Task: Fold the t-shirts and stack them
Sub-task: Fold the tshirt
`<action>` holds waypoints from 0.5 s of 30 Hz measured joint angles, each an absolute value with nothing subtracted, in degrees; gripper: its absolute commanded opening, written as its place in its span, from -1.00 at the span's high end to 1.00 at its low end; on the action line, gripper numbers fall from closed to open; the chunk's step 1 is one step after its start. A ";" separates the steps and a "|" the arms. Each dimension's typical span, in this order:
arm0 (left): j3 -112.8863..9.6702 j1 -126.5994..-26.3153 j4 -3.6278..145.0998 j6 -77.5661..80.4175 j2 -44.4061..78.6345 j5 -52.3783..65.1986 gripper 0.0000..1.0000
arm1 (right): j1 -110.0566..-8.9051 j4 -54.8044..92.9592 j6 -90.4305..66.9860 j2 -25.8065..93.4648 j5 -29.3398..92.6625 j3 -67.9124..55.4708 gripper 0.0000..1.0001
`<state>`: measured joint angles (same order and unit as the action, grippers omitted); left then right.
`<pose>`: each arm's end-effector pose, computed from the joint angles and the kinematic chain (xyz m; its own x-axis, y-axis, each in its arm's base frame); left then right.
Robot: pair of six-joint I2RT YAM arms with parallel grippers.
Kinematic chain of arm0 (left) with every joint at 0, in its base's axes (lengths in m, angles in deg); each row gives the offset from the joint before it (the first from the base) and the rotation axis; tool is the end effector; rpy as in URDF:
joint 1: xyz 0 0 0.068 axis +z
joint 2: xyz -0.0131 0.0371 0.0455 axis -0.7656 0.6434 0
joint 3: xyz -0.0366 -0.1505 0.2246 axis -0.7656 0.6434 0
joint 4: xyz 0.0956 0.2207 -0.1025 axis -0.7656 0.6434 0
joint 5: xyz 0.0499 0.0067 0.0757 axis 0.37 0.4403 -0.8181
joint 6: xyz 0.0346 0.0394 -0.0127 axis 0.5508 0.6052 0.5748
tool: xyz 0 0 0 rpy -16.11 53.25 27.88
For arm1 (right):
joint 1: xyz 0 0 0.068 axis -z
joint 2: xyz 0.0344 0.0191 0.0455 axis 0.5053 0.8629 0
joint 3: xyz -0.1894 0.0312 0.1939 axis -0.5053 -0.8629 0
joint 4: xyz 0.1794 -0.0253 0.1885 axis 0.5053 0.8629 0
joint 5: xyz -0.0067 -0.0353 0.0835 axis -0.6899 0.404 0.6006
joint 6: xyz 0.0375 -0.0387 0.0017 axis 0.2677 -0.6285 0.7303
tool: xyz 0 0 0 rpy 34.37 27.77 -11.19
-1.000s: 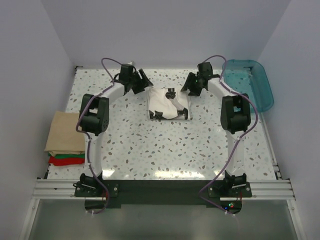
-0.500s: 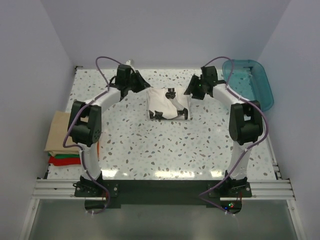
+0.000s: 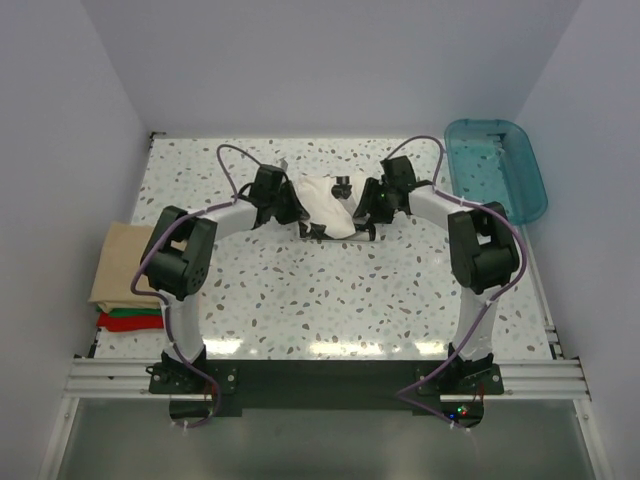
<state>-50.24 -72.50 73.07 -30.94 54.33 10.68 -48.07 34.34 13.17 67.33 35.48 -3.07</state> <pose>0.3894 -0.1700 0.1657 -0.8084 -0.3979 -0.4338 -0.0528 0.7830 -0.6198 0.4086 0.1381 0.1736 -0.8540 0.2680 -0.4459 0.0391 0.8877 0.4587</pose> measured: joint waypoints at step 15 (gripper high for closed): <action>-46.07 -71.89 73.83 -30.83 51.22 8.17 -0.16 | -47.85 34.06 13.12 67.11 35.48 -4.27 -0.10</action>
<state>-46.07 -71.89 73.83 -30.83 51.22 8.17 -47.85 34.06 13.12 67.11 35.48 -4.27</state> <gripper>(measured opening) 0.458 0.539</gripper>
